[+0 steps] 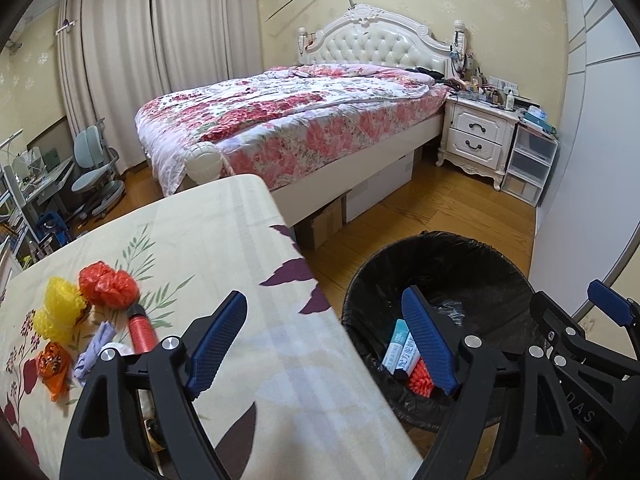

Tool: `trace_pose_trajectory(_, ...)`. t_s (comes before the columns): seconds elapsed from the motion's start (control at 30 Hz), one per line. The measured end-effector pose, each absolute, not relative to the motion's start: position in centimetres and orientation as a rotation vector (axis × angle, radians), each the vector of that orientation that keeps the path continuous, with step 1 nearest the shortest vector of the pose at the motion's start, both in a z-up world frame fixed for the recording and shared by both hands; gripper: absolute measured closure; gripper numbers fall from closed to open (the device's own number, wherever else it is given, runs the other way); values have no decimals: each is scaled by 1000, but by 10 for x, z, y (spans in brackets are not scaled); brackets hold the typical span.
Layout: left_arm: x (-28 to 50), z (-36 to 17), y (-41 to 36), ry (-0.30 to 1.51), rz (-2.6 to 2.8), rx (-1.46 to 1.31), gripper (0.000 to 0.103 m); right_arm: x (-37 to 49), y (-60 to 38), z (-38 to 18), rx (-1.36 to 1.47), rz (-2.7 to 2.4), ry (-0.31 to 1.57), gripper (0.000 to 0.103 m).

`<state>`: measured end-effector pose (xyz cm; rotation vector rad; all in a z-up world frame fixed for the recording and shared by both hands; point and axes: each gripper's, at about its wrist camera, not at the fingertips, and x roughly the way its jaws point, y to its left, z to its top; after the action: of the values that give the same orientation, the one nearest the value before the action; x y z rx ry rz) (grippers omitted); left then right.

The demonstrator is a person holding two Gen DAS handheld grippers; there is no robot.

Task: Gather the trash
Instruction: 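Move both open tools back over the remaining items on the bed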

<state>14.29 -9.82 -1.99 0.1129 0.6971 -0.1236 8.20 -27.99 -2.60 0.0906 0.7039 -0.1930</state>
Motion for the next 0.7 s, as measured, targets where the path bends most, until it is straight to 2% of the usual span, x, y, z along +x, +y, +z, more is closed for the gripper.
trace_pose_trajectory(0.7, 77, -20, -8, 717, -7, 68, 23, 44, -197, -30, 34, -14, 742, 25)
